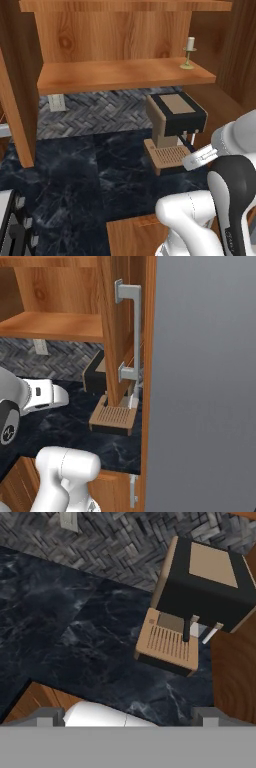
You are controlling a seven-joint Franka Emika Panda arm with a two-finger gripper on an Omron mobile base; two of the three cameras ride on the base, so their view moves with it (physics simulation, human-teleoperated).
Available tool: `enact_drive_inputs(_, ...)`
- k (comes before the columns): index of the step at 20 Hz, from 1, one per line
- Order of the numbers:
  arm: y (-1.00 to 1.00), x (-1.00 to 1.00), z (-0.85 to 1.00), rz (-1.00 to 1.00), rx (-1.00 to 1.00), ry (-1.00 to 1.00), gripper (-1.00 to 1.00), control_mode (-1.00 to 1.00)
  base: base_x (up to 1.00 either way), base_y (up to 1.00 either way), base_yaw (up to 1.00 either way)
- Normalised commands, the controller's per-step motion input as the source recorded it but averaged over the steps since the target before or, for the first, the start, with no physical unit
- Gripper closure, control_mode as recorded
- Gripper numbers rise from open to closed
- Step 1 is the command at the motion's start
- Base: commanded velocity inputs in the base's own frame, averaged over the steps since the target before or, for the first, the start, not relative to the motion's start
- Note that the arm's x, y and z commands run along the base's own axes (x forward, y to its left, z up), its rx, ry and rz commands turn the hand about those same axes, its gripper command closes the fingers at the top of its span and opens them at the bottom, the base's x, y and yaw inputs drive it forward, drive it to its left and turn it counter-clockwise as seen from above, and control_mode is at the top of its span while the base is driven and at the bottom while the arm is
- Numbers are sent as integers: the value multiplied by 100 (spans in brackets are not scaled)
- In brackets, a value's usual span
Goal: Get the candle and the beer from the cabinet and move them to the dining counter.
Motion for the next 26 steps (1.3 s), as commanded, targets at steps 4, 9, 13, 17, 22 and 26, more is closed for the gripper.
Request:
enact_drive_inputs(4, 0, 0, 0, 0, 0, 0, -100, 100, 0, 0, 0)
enact_drive_inputs(9, 0, 0, 0, 0, 0, 0, -100, 100, 0, 0, 0)
enact_drive_inputs(13, 0, 0, 0, 0, 0, 0, -100, -100, 0, 0, 0)
enact_drive_inputs(17, 0, 0, 0, 0, 0, 0, -100, -100, 0, 0, 0)
enact_drive_inputs(22, 0, 0, 0, 0, 0, 0, -100, -100, 0, 0, 0)
enact_drive_inputs(26, 0, -2, 0, 0, 0, 0, -100, -100, 0, 0, 0)
